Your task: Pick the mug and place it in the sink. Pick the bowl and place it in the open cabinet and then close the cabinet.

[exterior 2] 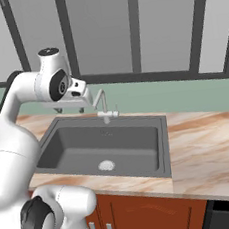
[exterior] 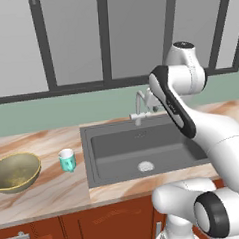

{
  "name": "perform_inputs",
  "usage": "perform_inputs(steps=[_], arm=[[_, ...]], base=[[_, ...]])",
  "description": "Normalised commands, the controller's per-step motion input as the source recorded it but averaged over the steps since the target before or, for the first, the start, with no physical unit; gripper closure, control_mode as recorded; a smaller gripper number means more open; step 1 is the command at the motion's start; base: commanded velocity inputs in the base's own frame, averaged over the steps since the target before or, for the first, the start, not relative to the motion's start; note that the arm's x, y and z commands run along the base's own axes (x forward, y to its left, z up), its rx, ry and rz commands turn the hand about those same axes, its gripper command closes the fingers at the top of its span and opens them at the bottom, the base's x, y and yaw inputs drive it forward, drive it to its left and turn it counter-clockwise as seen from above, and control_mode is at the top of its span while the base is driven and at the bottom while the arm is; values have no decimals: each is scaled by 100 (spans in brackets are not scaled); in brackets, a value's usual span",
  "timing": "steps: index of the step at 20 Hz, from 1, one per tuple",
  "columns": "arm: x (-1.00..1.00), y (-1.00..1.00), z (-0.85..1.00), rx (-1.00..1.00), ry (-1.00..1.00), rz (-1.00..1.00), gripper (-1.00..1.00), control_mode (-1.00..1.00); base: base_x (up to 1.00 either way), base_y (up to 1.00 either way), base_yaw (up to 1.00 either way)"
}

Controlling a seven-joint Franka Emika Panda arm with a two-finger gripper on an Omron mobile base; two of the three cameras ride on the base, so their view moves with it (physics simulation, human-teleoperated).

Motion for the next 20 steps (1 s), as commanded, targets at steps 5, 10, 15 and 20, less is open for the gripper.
perform_inputs(steps=[5,10,15,20], arm=[[-28,49,-1,0,0,0,-100,-100],[-27,54,-10,0,1,0,-100,-100],[-32,70,-12,0,0,2,-100,-100],[-8,86,-21,-5,0,0,-100,-100]], base=[[0,0,0],[0,0,0],[0,0,0],[0,0,0]])
